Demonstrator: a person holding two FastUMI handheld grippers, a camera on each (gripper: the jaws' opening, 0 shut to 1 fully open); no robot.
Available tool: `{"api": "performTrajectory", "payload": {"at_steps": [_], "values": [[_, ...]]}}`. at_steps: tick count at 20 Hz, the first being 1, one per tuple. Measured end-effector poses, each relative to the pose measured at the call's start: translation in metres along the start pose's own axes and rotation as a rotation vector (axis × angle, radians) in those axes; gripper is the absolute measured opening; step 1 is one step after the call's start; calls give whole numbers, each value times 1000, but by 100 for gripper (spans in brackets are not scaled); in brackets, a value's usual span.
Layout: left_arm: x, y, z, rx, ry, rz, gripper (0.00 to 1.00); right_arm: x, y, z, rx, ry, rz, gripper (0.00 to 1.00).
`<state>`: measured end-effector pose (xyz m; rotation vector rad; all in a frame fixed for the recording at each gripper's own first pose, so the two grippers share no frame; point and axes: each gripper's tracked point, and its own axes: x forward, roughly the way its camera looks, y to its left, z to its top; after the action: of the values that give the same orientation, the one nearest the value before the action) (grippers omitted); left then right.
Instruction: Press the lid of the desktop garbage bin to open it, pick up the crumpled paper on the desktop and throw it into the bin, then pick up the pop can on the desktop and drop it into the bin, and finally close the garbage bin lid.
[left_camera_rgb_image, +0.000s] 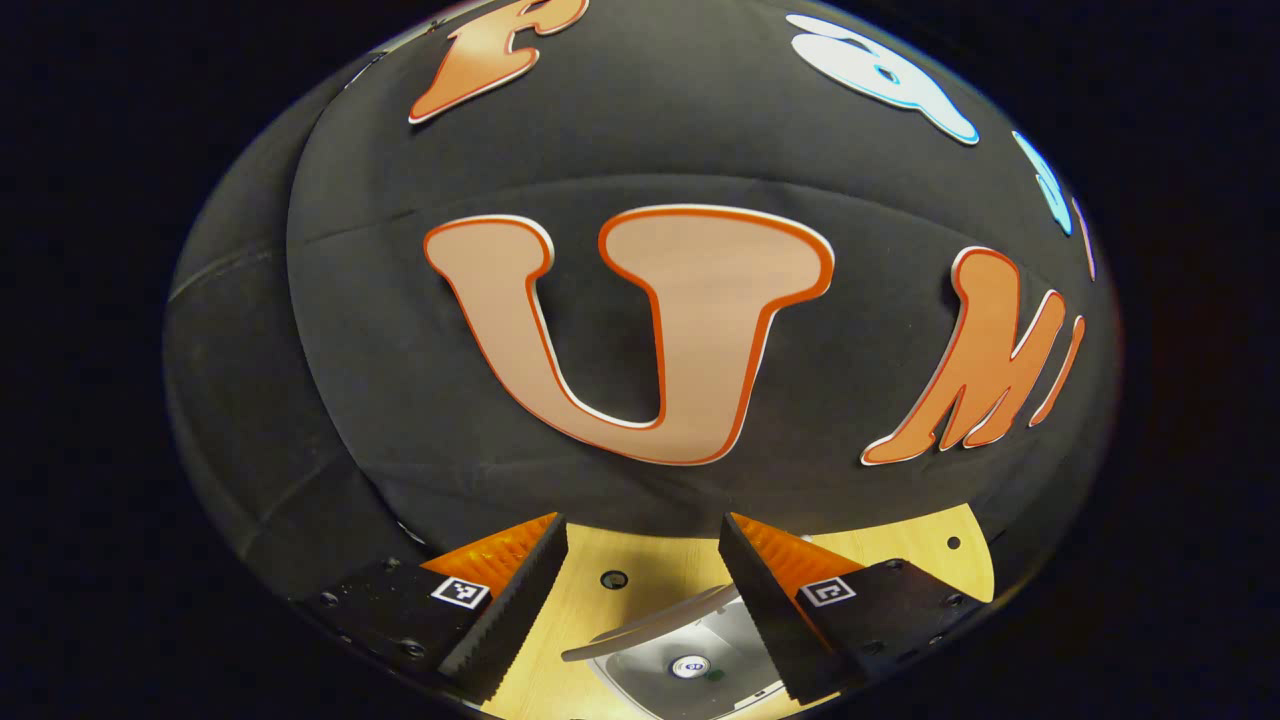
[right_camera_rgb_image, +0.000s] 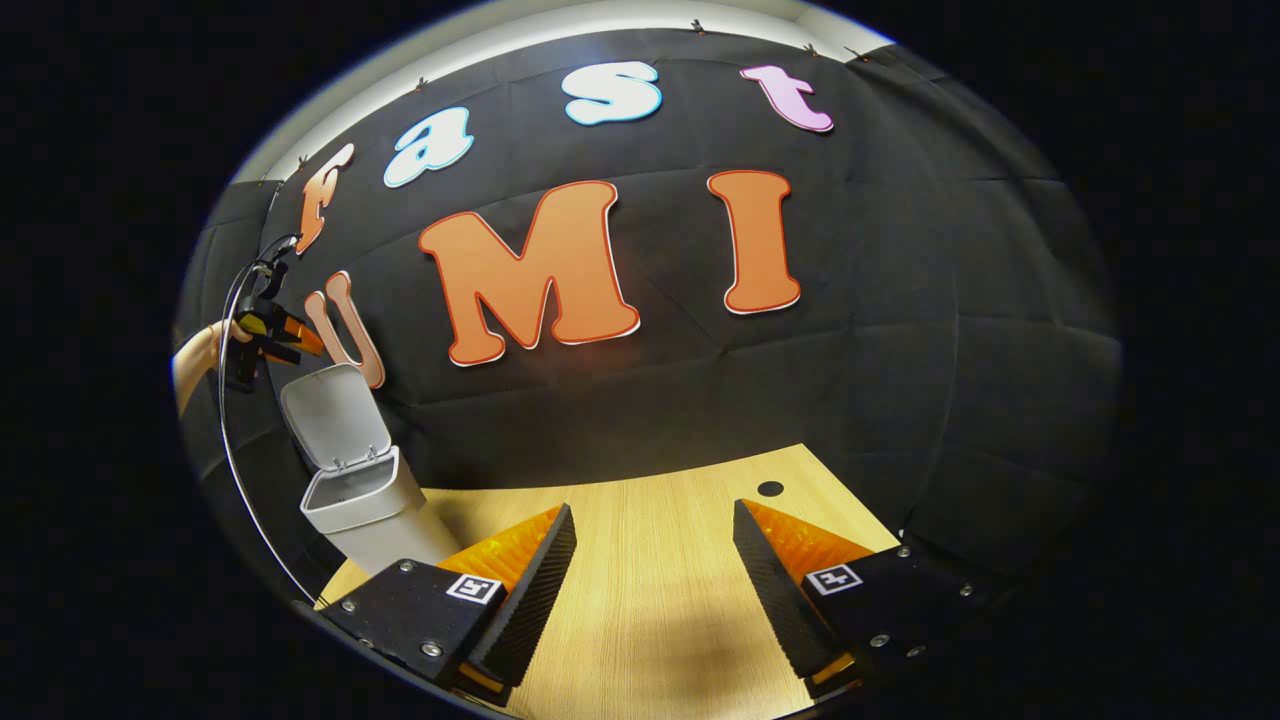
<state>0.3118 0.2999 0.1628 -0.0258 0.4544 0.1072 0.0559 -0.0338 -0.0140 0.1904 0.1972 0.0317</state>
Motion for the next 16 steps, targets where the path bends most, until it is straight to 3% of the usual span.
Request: {"api": "performTrajectory", "payload": {"at_steps": [3, 8, 16], "values": [[3, -7, -10, -15, 17, -35, 97, 1, 0, -1, -2, 7, -8, 94], [-4, -11, -22, 27, 15, -26, 97, 2, 10, -1, 1, 16, 21, 94], [-22, -22, -52, -7, -13, -28, 97, -2, 8, 0, 15, 20, 45, 95]]}}
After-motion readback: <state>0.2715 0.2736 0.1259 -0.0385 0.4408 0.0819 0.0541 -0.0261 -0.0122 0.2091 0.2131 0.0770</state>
